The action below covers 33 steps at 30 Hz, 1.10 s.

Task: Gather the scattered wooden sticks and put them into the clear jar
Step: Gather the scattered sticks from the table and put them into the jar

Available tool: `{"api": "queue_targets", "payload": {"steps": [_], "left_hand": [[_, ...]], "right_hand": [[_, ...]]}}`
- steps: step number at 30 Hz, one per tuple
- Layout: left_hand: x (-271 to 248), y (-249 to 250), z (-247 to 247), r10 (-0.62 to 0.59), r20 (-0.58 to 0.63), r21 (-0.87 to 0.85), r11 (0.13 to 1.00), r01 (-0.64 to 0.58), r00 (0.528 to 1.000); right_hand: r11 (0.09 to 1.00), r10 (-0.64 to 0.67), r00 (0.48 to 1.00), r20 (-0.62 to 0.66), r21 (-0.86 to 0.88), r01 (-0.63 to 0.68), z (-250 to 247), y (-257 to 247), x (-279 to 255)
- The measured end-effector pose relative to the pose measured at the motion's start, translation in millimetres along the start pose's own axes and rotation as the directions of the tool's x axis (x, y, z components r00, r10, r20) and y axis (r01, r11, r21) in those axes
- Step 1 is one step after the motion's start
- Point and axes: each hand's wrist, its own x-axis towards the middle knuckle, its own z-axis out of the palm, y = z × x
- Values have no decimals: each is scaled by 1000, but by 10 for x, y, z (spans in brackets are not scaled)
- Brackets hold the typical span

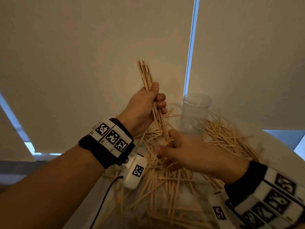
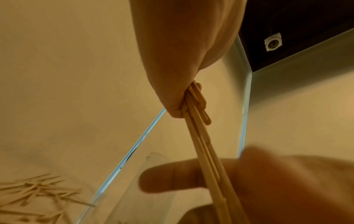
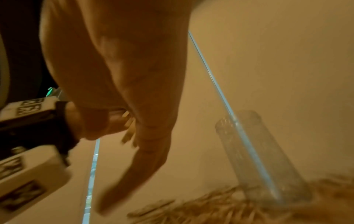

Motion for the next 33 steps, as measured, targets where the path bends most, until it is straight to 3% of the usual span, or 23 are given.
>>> {"api": "queue_targets", "payload": {"steps": [2,6,11,15,19,23,26,30,33], "left_hand": [[35,61,19,35,9,18,999,-35,999],[82,156,94,86,71,149,984,-96,994],[87,166,193,92,183,262,955,-138,979],[66,49,260,124,174,308,935,-174,977],[92,55,290,157,123,293,938,-187,980],[154,7,350,163,122,415,888,-200,979],[213,-40,371,134,137,394,902,-178,981],[257,-41,333,53,227,325,937,-127,972],[334,-10,306,73,175,227,967,-113,982]], "right_hand": [[972,-27,998,-65,230,41,75,-43,63],[912,-28,955,-296,384,146,-4,-240,223],[957,-129,902,-412,187,222,-96,-347,283],[989,-146,879,-454,-55,135,-180,-297,344],[980,-197,818,-540,-74,187,-250,-280,391],[950,-309,802,-510,-213,230,-323,-322,447],[946,-316,784,-534,-235,222,-378,-277,457],[959,-274,812,-516,-209,191,-408,-208,452],[952,-277,859,-431,-241,186,-450,-201,439]]}}
